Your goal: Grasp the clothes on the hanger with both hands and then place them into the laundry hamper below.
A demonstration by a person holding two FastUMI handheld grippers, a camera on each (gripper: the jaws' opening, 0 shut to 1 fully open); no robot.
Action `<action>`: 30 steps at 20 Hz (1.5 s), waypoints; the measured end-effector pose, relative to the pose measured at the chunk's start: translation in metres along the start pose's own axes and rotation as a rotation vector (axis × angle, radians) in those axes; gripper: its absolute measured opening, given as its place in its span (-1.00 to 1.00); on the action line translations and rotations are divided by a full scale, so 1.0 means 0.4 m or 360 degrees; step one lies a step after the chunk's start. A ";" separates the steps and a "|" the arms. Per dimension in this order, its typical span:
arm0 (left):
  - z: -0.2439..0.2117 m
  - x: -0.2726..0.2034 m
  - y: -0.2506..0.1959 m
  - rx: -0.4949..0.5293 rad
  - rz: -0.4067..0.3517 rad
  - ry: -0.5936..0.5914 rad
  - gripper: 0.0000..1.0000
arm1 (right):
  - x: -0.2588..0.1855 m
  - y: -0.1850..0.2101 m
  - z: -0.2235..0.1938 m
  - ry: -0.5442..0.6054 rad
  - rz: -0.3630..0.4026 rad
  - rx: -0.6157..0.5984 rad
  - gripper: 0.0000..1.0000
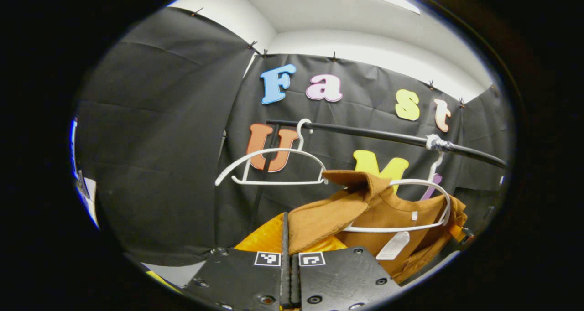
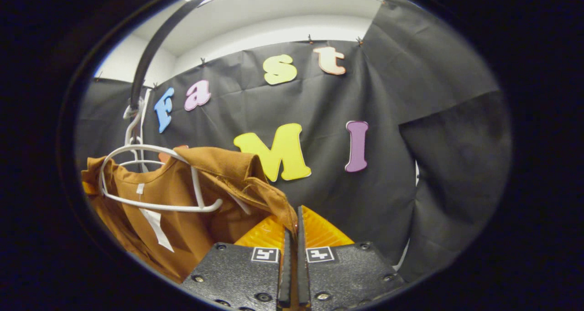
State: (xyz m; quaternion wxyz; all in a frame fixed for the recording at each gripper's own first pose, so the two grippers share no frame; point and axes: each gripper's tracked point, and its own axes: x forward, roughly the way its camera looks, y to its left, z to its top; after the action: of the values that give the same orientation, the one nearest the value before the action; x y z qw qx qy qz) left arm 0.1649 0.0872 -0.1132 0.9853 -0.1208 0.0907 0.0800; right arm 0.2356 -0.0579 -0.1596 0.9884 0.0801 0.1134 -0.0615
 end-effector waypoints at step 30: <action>-0.142 -0.022 0.140 -0.0032 0.0117 0.0281 -0.97 | 0.084 -0.068 -0.128 0.0277 0.0024 -0.0033 -0.91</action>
State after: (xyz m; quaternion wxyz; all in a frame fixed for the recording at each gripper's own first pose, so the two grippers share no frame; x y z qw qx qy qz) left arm 0.1372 0.1254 -0.1782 0.9686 -0.1338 0.1808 0.1062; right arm 0.2533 -0.0791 -0.2208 0.9760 0.0759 0.1989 -0.0458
